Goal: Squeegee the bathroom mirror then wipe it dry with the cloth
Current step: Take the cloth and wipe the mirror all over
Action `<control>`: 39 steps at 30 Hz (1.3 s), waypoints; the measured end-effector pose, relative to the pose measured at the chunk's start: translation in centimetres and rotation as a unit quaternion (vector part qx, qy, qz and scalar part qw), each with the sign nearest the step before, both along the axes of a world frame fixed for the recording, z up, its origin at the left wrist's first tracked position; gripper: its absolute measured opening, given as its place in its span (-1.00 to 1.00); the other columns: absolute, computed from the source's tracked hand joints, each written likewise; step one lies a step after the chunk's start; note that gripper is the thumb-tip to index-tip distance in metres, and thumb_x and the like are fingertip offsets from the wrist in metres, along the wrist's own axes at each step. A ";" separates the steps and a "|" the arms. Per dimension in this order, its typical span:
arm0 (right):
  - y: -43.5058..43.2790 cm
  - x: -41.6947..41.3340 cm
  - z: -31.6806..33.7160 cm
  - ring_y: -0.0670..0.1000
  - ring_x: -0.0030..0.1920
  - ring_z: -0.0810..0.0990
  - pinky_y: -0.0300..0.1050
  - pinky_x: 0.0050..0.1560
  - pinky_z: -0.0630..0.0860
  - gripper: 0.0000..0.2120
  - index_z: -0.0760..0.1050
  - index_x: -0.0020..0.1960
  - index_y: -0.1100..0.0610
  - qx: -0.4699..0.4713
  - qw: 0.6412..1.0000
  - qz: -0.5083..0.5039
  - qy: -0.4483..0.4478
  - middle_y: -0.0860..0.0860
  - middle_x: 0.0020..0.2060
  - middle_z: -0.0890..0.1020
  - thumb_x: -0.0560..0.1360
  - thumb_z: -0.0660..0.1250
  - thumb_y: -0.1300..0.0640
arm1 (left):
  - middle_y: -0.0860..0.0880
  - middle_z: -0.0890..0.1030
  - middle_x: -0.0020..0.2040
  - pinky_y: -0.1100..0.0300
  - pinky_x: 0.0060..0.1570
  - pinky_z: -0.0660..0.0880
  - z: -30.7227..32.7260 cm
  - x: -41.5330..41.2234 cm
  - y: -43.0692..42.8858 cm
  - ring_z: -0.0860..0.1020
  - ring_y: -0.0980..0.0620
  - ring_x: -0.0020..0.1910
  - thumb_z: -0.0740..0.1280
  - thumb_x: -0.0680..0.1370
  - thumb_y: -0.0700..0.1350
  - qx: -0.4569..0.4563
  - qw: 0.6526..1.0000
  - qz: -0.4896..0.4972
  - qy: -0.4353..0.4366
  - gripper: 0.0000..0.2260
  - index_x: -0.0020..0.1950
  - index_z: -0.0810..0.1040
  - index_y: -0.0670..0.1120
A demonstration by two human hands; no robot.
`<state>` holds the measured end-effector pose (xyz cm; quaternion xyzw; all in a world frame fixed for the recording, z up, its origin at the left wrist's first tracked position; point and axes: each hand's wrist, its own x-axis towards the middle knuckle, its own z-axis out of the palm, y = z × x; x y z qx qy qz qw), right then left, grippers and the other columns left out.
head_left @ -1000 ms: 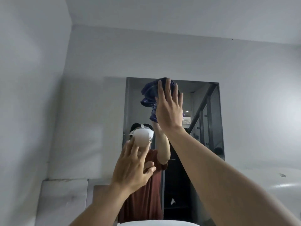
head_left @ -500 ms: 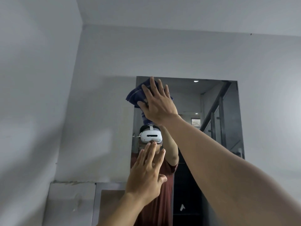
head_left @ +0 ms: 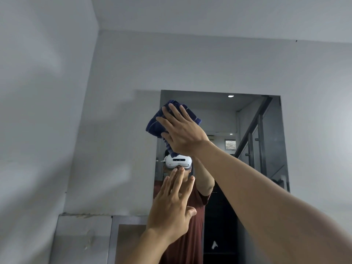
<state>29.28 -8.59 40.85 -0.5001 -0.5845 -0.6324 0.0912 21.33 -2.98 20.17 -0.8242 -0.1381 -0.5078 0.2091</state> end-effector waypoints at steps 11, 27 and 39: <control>-1.7 1.9 3.9 0.18 0.61 0.00 0.16 0.59 -0.07 -0.49 0.14 0.60 0.10 0.051 0.997 -0.011 0.057 0.14 0.59 0.17 0.69 0.01 -0.02 | -0.15 0.05 0.66 -0.07 0.50 0.21 0.0 -0.1 0.1 0.07 -0.16 0.62 0.38 0.48 0.21 0.013 1.000 0.008 0.000 -0.15 0.65 0.05 0.01; -8.8 9.9 3.4 0.22 0.60 0.00 0.19 0.59 -0.07 -0.48 0.12 0.60 0.14 0.159 0.961 0.002 0.225 0.20 0.59 0.14 0.67 0.03 0.01 | -0.12 0.04 0.66 -0.16 0.44 0.37 0.0 0.1 0.5 0.07 -0.15 0.62 0.39 0.47 0.24 0.007 1.000 -0.003 0.006 -0.12 0.66 0.02 0.04; -13.1 15.4 4.1 0.22 0.61 -0.04 0.18 0.59 -0.11 -0.45 0.08 0.60 0.14 0.210 0.924 0.010 0.321 0.21 0.60 0.08 0.67 0.05 -0.01 | -0.06 -0.01 0.67 -0.19 0.36 0.46 0.0 0.2 0.8 0.06 -0.13 0.63 0.39 0.47 0.27 0.000 1.000 -0.014 0.006 -0.13 0.65 0.05 0.07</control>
